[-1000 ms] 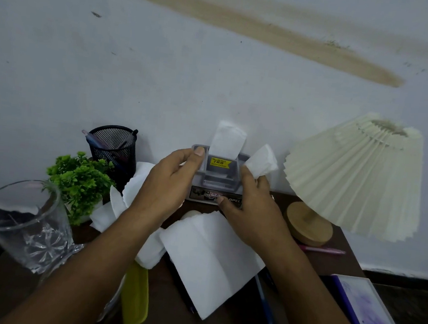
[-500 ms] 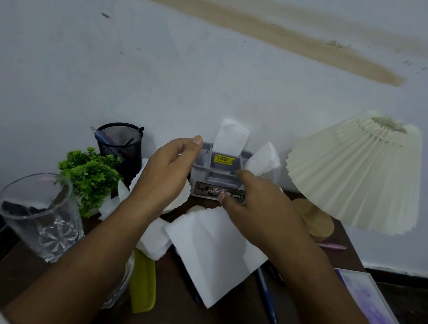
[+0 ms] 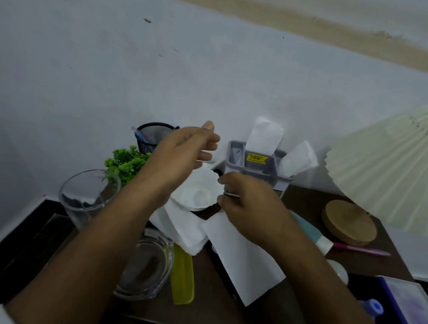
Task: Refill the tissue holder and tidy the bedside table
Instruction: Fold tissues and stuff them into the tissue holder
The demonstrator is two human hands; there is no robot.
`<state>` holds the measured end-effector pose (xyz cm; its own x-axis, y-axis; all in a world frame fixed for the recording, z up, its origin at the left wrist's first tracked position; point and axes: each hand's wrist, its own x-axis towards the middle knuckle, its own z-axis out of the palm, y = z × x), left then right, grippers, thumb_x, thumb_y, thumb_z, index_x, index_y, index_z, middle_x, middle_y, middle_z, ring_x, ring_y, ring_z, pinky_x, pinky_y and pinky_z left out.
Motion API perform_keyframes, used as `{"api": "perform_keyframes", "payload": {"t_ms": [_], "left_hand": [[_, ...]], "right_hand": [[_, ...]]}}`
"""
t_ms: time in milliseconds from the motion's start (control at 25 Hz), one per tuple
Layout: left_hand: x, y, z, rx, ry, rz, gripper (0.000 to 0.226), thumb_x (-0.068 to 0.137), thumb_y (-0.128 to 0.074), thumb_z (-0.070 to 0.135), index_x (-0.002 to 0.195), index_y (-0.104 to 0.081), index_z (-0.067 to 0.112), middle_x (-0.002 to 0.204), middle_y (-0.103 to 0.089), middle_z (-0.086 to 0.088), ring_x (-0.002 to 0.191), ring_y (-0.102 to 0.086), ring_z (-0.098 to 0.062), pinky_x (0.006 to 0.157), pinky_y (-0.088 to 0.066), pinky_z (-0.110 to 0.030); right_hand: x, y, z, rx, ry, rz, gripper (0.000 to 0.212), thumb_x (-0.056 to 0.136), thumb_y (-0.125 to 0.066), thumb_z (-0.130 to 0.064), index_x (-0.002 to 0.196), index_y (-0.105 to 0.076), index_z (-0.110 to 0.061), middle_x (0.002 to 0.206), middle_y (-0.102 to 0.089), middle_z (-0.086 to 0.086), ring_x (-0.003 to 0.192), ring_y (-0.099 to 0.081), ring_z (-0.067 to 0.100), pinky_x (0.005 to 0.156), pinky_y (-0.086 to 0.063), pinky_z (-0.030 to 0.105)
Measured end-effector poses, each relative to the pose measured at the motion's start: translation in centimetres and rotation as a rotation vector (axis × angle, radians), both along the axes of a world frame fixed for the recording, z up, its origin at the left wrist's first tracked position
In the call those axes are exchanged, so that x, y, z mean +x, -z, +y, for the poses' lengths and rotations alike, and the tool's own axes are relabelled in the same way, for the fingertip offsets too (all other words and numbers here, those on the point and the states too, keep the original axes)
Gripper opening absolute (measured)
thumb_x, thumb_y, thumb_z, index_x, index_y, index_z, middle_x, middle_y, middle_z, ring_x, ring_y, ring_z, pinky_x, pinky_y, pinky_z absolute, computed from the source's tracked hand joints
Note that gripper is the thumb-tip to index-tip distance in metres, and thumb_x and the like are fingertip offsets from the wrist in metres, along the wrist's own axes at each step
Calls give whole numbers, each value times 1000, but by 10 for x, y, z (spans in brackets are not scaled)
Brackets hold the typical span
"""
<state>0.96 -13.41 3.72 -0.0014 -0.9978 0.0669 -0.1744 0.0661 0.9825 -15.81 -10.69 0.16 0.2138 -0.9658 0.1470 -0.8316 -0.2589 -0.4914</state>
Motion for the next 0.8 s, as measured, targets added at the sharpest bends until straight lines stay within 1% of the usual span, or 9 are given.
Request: {"api": "perform_keyframes", "payload": {"t_ms": [160, 280, 360, 440, 520, 560, 600, 680, 800], "left_hand": [[3, -12, 4, -24, 21, 76, 40, 101, -46, 54, 110, -73, 26, 110, -75, 9, 102, -71, -8, 97, -57, -35], [10, -18, 4, -47, -44, 149, 41, 99, -47, 59, 119, -68, 31, 124, -67, 13, 115, -63, -7, 106, -49, -36], [13, -22, 4, -22, -92, 193, 44, 97, -44, 64, 130, -58, 38, 136, -57, 18, 124, -53, -5, 112, -40, -36], [16, -28, 4, -4, -132, 222, 55, 98, -38, 66, 144, -47, 38, 145, -49, 15, 127, -47, -5, 111, -36, -33], [20, -32, 3, 1, -165, 252, 61, 98, -36, 67, 150, -42, 35, 153, -44, 13, 133, -44, -8, 115, -34, -35], [22, -33, 2, -2, -175, 265, 63, 98, -35, 67, 151, -41, 34, 155, -43, 11, 134, -45, -9, 117, -33, -39], [24, -34, 2, -5, -182, 275, 64, 98, -35, 68, 152, -41, 33, 156, -43, 10, 132, -46, -10, 118, -34, -42], [28, -35, 2, -9, -191, 287, 65, 98, -35, 68, 152, -41, 32, 156, -43, 9, 126, -49, -10, 117, -36, -45], [31, -36, 1, -21, -191, 307, 67, 98, -35, 68, 153, -40, 31, 156, -43, 7, 135, -47, -13, 117, -36, -45]], "right_hand": [[8, -16, -6, -165, -29, 71, 32, 98, -59, -26, 130, -64, -24, 123, -68, -3, 106, -64, 13, 91, -56, 38], [13, -42, -26, -236, -65, 158, 29, 98, -57, -20, 125, -68, -19, 118, -69, 2, 106, -65, 20, 92, -54, 40], [21, -52, -50, -212, -95, 297, 30, 96, -59, -17, 124, -69, -17, 120, -68, 5, 108, -64, 25, 93, -53, 41], [32, -55, -72, -193, -119, 499, 28, 91, -61, -12, 118, -71, -12, 116, -69, 9, 105, -64, 29, 90, -53, 41], [43, -50, -87, -166, -125, 722, 17, 85, -60, -6, 100, -68, -5, 100, -67, 11, 97, -61, 33, 84, -47, 38], [50, -47, -90, -143, -129, 821, 5, 84, -59, -4, 88, -62, -4, 89, -61, 9, 94, -57, 33, 80, -40, 37], [55, -44, -93, -131, -131, 911, 6, 84, -57, -4, 80, -54, -6, 82, -54, 7, 93, -53, 32, 79, -35, 37], [64, -36, -100, -140, -140, 1041, 3, 89, -54, -8, 89, -57, -10, 86, -55, 5, 99, -54, 31, 78, -32, 39], [68, -22, -112, -174, -119, 1119, 20, 93, -55, -11, 111, -63, -13, 103, -65, 7, 107, -56, 30, 78, -34, 39]]}}
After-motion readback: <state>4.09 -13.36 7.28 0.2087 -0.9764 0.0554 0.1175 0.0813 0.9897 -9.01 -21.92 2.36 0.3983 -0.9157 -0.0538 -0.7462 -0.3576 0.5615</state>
